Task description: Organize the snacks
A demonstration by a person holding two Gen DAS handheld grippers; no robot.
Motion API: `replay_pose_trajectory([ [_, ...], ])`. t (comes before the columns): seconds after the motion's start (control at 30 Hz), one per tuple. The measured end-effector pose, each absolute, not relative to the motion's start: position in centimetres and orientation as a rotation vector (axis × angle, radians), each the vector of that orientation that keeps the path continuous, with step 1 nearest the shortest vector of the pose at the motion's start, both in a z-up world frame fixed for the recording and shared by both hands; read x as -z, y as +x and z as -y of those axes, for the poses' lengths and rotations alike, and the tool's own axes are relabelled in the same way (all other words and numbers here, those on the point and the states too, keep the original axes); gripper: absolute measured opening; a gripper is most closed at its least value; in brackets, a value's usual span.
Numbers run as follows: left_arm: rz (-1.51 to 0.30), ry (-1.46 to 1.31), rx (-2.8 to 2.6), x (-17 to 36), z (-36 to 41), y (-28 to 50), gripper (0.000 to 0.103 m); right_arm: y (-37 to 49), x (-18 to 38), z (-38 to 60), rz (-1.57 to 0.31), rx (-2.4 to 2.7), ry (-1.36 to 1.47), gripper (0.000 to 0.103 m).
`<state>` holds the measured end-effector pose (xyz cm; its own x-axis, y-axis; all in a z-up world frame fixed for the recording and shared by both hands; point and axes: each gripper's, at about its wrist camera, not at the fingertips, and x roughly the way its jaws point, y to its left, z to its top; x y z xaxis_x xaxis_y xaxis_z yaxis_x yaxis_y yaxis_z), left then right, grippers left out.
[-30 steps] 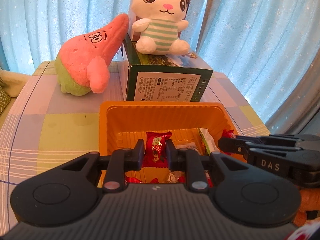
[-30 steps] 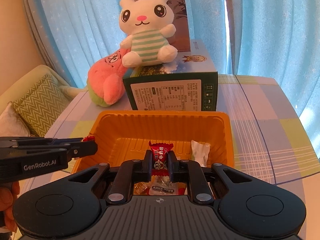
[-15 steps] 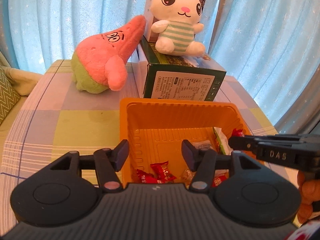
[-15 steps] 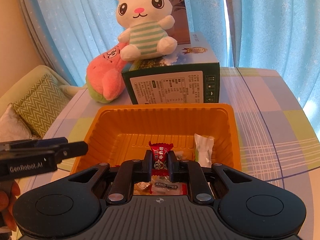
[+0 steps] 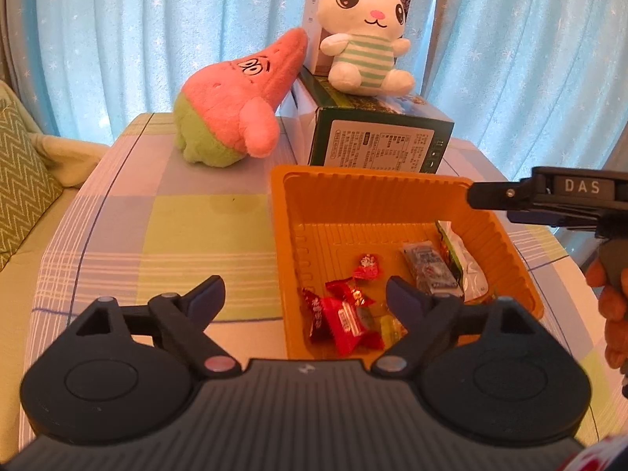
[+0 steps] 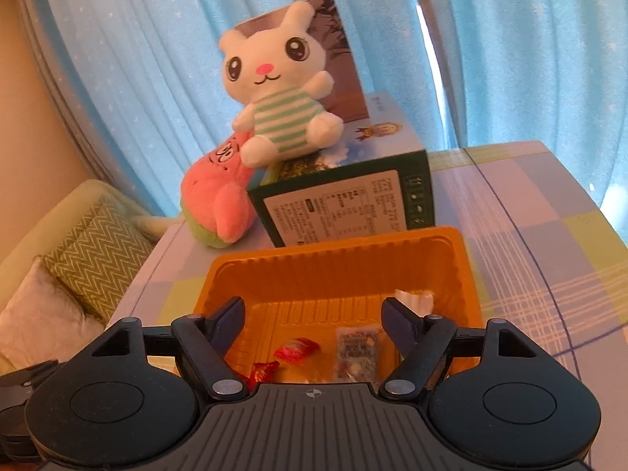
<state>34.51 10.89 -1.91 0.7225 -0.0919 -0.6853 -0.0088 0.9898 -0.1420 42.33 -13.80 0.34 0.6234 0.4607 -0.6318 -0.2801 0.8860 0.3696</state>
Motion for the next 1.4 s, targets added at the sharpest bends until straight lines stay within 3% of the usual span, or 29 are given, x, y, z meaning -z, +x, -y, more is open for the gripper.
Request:
replay_pose_trajectory([
  [0.37,-0.773,-0.147,0.015,2.2,-9.6,29.5,0.097,36.8,1.2,17.7,-0.877,-0.336,0.250,0.076],
  [0.73,-0.767,-0.164,-0.045,0.1,-7.4,23.0,0.102,29.8,-0.7,19.6,-0.904,-0.311,0.200,0.076],
  [1.4,-0.749,-0.119,-0.106,-4.9,-1.7,8.8,0.102,13.7,-5.4,21.7,-0.832,-0.307,0.129,0.076],
])
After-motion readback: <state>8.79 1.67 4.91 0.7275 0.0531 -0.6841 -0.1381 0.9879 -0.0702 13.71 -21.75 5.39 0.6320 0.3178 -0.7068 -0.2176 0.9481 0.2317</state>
